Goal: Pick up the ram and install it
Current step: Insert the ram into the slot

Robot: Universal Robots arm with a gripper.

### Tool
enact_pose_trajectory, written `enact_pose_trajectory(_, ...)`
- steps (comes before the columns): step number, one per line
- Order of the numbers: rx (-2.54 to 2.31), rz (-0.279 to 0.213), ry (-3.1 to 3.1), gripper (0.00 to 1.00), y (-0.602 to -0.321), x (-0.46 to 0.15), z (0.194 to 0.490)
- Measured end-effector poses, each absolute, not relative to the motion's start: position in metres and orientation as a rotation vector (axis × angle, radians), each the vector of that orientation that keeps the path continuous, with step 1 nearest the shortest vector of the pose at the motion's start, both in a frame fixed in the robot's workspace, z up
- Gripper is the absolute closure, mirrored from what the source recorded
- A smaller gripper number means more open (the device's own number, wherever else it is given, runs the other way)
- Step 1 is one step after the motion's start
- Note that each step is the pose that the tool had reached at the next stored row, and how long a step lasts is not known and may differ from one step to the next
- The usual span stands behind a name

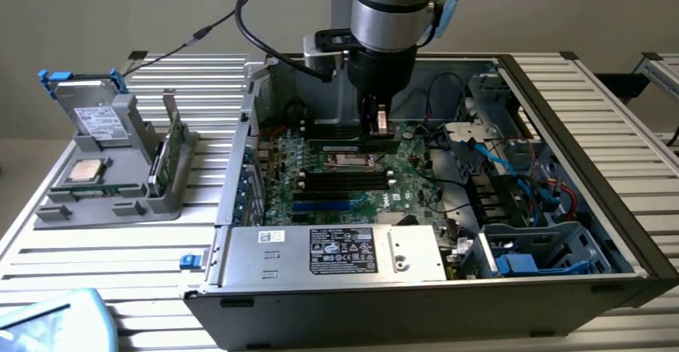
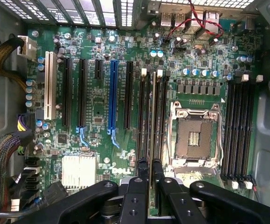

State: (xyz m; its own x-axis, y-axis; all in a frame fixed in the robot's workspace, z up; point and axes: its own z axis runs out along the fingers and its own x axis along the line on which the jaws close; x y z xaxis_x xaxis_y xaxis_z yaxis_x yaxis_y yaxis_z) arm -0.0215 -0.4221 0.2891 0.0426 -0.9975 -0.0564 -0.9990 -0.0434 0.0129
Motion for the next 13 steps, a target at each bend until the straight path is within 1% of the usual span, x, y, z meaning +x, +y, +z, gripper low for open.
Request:
enact_pose_trajectory(4, -2.247, 0.077, 2.152, 0.85, -0.422, -0.021, 0.289)
enact_pose_trajectory(13, -2.251, 0.069, 2.156, 0.85, -0.421, -0.024, 0.273)
